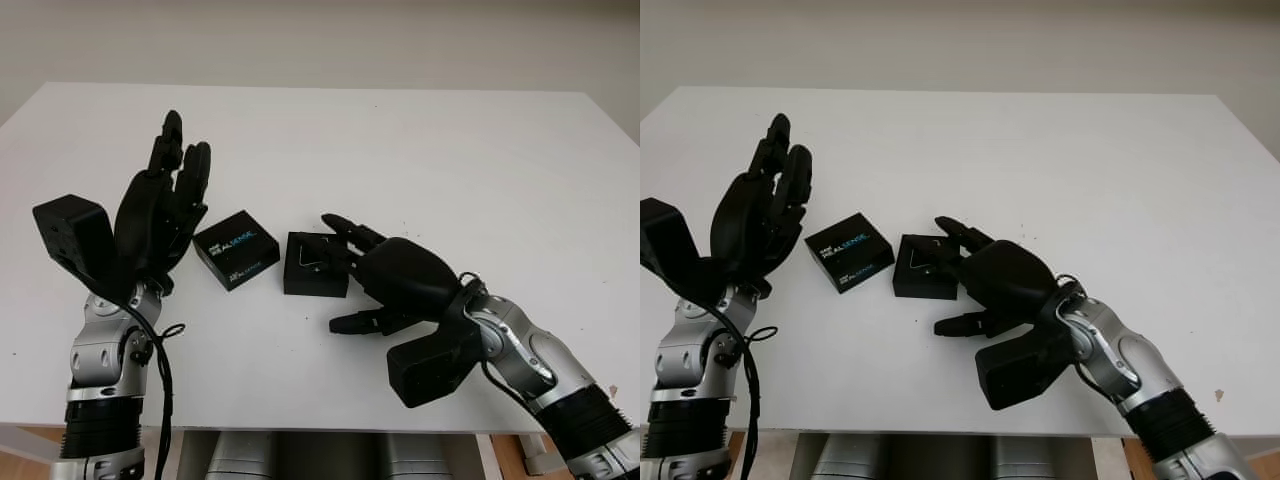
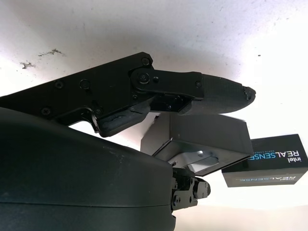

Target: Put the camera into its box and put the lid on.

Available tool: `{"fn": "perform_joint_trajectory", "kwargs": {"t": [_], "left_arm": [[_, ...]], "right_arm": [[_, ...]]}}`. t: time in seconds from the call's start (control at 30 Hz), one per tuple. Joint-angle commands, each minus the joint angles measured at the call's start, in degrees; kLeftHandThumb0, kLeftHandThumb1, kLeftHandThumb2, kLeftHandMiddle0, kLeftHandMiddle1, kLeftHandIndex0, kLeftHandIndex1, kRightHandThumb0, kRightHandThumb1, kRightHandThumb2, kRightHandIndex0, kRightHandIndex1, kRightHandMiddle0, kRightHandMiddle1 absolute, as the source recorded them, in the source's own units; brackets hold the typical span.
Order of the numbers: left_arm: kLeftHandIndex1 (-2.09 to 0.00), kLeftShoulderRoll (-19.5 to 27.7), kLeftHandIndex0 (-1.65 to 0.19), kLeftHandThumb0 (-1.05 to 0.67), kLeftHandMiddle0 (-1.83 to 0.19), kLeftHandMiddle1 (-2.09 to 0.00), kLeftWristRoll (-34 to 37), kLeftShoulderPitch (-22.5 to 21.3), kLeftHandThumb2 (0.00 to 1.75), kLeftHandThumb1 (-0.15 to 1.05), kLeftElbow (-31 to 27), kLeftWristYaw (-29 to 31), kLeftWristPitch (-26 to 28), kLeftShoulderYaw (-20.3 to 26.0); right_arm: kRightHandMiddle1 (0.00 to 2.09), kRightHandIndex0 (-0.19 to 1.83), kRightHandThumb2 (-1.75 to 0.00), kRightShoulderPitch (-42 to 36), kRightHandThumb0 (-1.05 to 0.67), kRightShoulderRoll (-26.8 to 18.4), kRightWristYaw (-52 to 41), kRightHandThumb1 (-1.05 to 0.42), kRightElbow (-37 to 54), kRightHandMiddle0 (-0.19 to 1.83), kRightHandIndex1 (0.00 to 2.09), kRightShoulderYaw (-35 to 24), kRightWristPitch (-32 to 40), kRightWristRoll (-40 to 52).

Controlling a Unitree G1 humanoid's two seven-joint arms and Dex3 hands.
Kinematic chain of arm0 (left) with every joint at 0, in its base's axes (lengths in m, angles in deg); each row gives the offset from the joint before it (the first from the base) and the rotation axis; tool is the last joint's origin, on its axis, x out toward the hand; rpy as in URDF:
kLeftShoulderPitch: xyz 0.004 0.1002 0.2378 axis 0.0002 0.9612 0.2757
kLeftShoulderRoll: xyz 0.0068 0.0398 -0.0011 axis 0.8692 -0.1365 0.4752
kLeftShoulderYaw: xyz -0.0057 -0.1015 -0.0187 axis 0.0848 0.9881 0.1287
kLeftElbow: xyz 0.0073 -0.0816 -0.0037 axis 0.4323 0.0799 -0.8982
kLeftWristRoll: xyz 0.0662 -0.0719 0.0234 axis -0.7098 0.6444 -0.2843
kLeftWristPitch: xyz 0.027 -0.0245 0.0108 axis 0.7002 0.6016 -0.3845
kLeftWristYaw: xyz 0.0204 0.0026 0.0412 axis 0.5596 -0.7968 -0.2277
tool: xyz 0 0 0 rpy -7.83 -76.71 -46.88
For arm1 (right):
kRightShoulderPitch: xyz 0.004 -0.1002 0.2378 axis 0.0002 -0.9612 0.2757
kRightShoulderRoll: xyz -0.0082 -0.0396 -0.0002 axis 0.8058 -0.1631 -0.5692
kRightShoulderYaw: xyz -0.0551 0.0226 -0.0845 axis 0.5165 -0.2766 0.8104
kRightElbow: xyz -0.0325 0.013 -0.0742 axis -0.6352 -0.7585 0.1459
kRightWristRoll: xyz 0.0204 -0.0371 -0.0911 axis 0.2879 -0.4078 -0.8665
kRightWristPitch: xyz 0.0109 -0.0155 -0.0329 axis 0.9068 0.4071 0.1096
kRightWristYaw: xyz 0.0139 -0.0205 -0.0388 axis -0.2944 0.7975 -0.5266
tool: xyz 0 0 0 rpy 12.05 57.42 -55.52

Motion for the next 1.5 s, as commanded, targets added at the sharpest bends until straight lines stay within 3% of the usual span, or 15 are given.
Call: {"fn": "perform_joint_trajectory", "kwargs": {"t": [0.0,0.63,1.2,1.47], "left_arm": [[0.00,0.68,0.19,-0.67,0.19,0.00,0.41,0.02,0.44,1.05,-0.85,0.31,0.12,0.38],[0.00,1.45,0.19,-0.66,0.19,0.00,0.19,-0.14,0.43,1.05,-1.58,0.51,0.65,0.11],[0.00,1.26,0.19,-0.67,0.19,0.00,0.55,0.79,0.43,1.05,-3.25,0.19,1.80,0.35],[0.00,1.05,0.19,-0.66,0.19,0.00,0.51,0.61,0.44,1.05,-2.72,0.01,1.64,0.46]], "right_arm": [[0.04,-0.10,-0.56,-0.48,-0.85,0.00,-0.08,-1.05,-0.25,-0.02,0.04,-0.15,0.56,0.39],[0.05,-0.14,-0.53,-3.92,-0.81,-1.64,-3.19,-1.05,2.64,-0.05,0.04,-0.49,3.44,0.64],[0.09,-0.11,-0.47,-7.76,-0.81,-5.09,-5.45,-1.05,6.77,0.10,0.06,-2.47,4.61,1.22],[0.02,-0.11,-0.47,-7.85,-0.80,-1.77,-2.35,-1.05,5.84,-0.03,0.06,-4.54,3.94,5.17]]}}
